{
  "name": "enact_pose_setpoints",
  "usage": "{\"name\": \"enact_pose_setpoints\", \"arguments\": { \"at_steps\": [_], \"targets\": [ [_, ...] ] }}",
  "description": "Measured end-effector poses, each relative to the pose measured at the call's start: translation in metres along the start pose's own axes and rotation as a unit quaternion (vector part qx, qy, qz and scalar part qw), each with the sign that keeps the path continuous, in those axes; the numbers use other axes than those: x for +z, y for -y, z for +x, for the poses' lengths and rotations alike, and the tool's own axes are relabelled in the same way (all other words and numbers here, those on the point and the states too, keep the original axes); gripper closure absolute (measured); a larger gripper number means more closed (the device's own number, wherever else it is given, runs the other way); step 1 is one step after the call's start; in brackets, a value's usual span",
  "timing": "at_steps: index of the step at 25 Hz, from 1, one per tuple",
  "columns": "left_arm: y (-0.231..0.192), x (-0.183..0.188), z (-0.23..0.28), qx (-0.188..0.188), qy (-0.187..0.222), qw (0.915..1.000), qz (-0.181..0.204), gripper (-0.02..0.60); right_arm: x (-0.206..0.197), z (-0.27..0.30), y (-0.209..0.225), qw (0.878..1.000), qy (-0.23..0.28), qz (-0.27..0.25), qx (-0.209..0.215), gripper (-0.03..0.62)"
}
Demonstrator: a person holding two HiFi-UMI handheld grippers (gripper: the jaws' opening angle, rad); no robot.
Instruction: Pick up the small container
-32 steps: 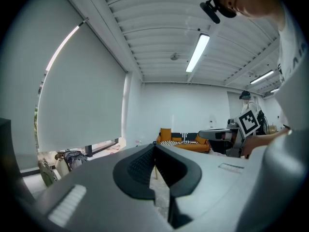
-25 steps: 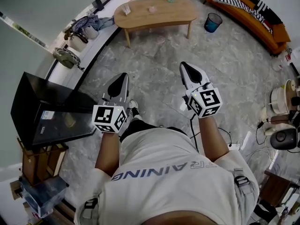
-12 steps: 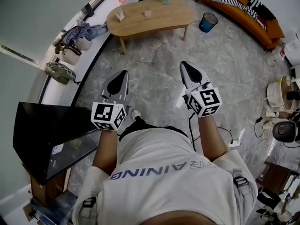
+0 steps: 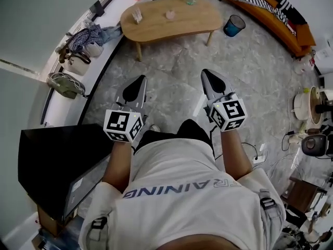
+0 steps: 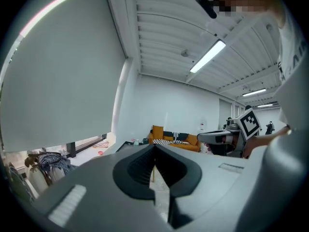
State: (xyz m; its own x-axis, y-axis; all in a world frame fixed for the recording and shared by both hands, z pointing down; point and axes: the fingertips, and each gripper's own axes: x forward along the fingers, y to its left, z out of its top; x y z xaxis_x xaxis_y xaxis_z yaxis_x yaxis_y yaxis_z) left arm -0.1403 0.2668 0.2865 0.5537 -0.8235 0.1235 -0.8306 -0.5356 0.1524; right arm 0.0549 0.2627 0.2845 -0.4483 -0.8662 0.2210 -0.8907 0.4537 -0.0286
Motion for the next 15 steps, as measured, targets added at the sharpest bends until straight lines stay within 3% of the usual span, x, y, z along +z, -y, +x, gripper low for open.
{"name": "enact_pose_setpoints", "arguments": {
  "at_steps": [6,15],
  "targets": [
    [-0.026,0.000,0.042,0.001,-0.004,1.0000,-0.007,0.580,0.003,0.045,0.027,1.000,-0.004,0.004,0.001,0.578],
    [-0.069,0.032,0.160,0.052,-0.008,0.9982,0.028,0.580,0.020,0.149,0.107,0.998,0.002,0.009,0.054,0.577]
  ]
}}
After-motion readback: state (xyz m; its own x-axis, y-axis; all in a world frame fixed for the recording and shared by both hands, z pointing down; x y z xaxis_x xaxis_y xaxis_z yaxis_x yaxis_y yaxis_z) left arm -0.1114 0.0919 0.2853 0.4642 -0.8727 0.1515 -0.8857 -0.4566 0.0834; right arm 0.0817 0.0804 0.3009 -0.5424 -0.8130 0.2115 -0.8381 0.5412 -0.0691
